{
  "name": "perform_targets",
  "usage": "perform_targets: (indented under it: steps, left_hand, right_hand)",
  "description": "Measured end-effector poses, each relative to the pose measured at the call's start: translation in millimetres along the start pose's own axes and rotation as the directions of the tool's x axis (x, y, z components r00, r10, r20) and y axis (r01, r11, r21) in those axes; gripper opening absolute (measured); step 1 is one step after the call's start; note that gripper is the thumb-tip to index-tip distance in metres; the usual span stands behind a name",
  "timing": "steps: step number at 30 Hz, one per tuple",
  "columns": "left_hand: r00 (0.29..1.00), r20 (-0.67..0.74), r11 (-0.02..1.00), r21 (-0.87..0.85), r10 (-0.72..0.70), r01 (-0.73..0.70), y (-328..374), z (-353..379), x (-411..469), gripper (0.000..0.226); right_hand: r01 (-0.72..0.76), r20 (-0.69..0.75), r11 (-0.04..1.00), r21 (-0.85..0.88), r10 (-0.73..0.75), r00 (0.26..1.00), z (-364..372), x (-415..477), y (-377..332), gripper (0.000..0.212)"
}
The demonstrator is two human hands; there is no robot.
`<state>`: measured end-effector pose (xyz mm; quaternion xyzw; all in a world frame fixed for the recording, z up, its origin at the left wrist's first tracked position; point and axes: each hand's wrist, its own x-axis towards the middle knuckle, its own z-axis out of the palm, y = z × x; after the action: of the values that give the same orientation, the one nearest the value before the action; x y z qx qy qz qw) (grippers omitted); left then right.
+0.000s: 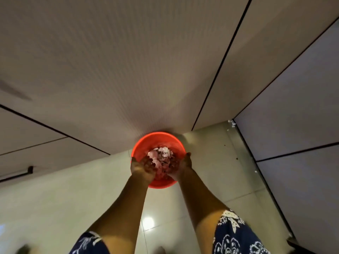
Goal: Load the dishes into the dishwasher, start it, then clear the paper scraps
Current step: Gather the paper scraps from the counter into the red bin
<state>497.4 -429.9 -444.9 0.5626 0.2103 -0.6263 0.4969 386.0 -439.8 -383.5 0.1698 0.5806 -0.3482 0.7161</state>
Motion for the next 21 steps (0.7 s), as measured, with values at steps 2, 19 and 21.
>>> perform_targets:
  steps: [2, 19, 21]
  left_hand:
    - [0.999, 0.032, 1.0, 0.0, -0.011, 0.011, 1.6, 8.7, -46.0, 0.058]
    - [0.673, 0.719, 0.929, 0.345, -0.173, -0.13, -71.6, 225.3, -513.8, 0.035]
    - [0.63, 0.754, 0.898, 0.391, -0.187, -0.2, -94.5, 264.7, -529.6, 0.034]
  right_hand:
    - [0.028, 0.005, 0.999, -0.016, -0.028, 1.0, -11.9, -6.9, -4.4, 0.074]
    - [0.595, 0.153, 0.736, 0.324, -0.661, 0.735, -129.5, -488.6, -171.5, 0.037]
    - [0.667, 0.11, 0.671, 0.323, -0.727, 0.678, -151.6, -513.5, -210.1, 0.036]
